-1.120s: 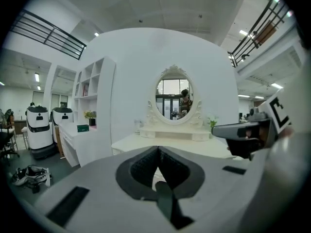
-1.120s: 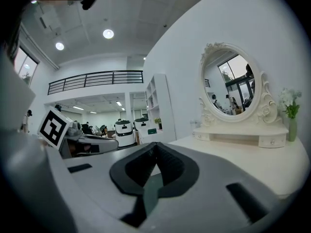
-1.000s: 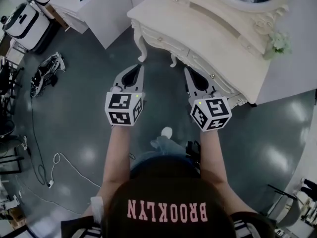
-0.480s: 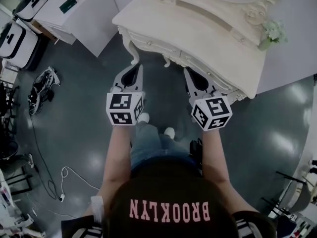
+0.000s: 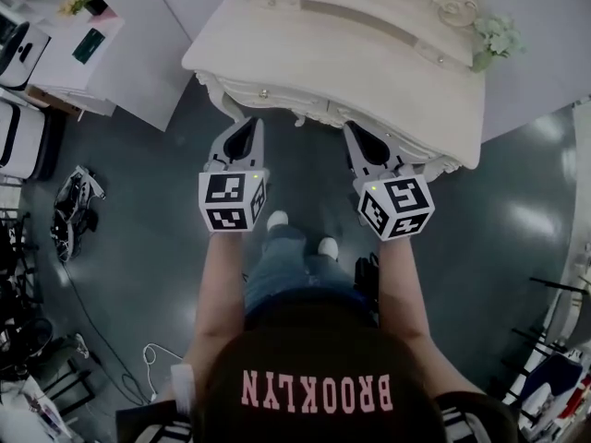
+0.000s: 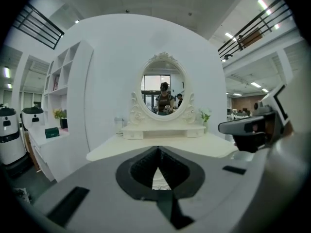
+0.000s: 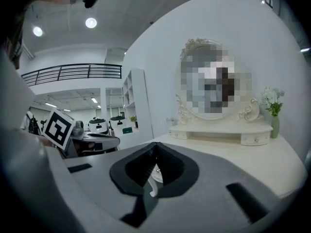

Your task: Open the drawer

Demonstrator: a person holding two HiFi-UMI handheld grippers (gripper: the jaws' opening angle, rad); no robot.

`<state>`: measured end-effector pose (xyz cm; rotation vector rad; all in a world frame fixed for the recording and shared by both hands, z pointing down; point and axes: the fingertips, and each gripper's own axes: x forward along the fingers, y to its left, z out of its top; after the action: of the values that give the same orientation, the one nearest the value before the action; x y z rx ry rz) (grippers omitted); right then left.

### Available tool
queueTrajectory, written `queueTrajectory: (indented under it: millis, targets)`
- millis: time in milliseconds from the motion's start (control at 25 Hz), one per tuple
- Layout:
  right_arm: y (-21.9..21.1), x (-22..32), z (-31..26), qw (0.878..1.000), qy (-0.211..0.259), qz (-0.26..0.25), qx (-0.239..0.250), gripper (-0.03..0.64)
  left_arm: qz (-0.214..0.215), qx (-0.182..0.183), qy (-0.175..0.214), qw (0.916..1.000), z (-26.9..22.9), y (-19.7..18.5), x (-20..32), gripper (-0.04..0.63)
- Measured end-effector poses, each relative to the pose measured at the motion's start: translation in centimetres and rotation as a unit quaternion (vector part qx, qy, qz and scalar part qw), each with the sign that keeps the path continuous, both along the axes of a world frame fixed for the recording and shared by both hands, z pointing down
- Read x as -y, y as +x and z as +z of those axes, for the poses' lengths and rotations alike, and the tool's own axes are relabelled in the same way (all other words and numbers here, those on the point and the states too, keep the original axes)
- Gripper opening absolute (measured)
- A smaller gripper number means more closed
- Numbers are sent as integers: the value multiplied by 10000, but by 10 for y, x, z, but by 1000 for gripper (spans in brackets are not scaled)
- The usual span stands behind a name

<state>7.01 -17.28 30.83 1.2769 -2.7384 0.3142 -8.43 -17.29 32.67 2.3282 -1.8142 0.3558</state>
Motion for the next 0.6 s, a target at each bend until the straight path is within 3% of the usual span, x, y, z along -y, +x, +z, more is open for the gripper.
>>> queueTrajectory:
  millis: [600]
  targets:
    - [-63, 43, 28, 9959, -307, 793, -307, -3, 897, 81, -242, 9956, 38, -55, 74, 5]
